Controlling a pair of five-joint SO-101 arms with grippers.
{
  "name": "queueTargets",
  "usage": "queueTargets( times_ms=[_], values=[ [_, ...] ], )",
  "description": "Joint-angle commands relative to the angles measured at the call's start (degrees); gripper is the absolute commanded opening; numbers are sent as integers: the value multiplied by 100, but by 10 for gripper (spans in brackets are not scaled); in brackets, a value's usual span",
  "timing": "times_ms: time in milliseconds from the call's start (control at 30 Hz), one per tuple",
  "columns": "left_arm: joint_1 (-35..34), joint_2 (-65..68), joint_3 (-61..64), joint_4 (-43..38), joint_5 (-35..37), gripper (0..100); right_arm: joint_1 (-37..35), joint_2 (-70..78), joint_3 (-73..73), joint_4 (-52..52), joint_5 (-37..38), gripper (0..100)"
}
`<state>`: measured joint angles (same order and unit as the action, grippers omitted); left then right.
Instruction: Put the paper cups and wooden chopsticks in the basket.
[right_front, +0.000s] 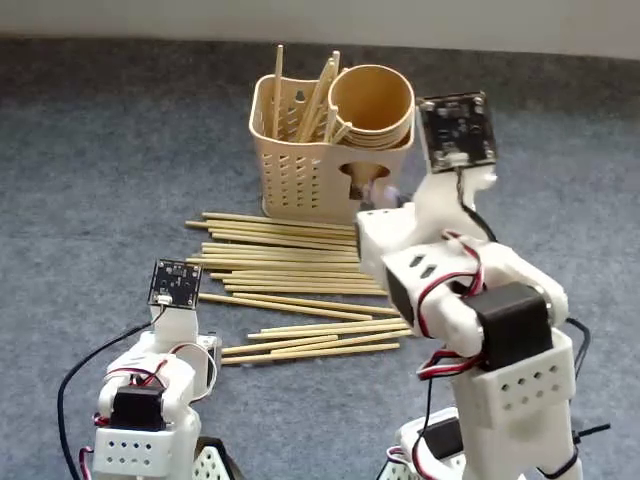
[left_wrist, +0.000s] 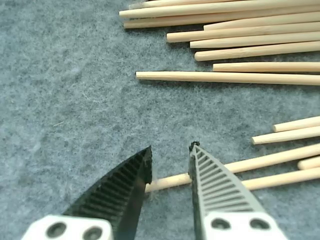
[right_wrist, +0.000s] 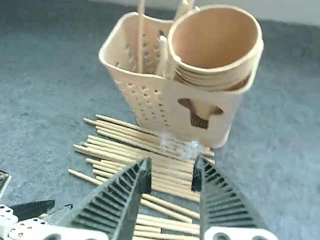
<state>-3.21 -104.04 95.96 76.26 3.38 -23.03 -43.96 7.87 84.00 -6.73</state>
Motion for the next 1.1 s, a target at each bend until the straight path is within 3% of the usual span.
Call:
queueTargets(
  times_ms=[0, 333, 600, 1067],
  values=[
    [-22, -22, 119, 26, -35, 136, 426, -171, -119, 444, -352, 145],
    [-22, -22, 119, 26, -35, 136, 497, -681, 1754, 716, -1670, 145],
    [-22, -22, 119, 26, -35, 136, 505, -919, 3591, 242, -2338, 145],
    [-22, -22, 119, 26, -35, 136, 1244, -857, 5086, -1631, -2321, 145]
  ],
)
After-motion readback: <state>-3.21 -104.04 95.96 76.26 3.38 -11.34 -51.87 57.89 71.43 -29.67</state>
